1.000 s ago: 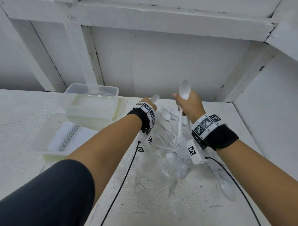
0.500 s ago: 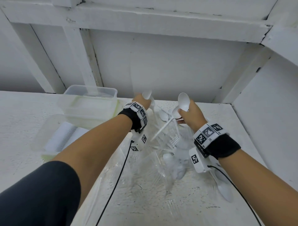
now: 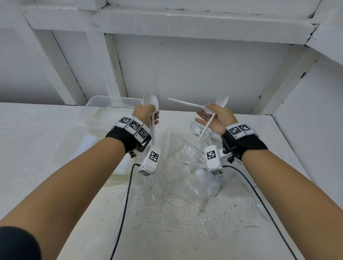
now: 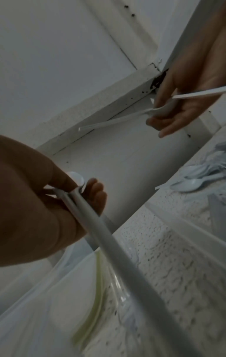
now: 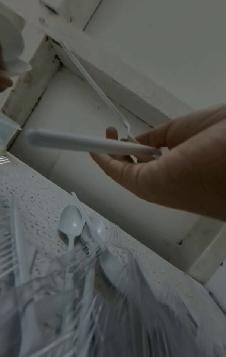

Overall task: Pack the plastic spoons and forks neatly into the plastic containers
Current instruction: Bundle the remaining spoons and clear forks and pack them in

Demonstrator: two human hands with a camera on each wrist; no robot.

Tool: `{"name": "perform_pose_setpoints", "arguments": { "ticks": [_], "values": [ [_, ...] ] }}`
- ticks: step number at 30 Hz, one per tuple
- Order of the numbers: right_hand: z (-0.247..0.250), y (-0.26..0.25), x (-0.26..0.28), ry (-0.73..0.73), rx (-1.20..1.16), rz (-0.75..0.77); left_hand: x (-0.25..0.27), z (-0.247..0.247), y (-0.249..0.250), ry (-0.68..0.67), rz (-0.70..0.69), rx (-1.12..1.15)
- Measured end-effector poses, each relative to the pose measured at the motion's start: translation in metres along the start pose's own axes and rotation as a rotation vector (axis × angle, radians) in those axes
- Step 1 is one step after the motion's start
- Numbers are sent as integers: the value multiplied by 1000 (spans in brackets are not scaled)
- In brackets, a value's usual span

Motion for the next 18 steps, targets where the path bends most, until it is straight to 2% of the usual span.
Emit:
{"name": "perform_pose_setpoints", "arguments": {
  "ticks": [5, 9, 13, 15, 18],
  "values": [
    [-2, -3, 3, 23, -68, 27, 11, 1, -9, -71, 7, -21],
    [8, -11, 7, 112, 150, 57, 10, -3, -11, -50, 3, -108],
    [27, -26, 12, 133, 465, 126, 5, -27, -12, -96, -11, -350],
    [44, -34, 14, 151, 496, 151, 2, -45, -12, -97, -21, -444],
    [71, -46, 19, 195, 417, 171, -4, -77, -13, -128, -37, -539]
  ]
}}
Point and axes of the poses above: each hand's wrist, its own x-axis away from the middle knuckle, its own z-axis out of the back of the hand, y = z × x, the point moved 8 cm from there along -x, towards the middle knuckle, and after that the axes turned 2 degrees about z, right-handed, at the moved point
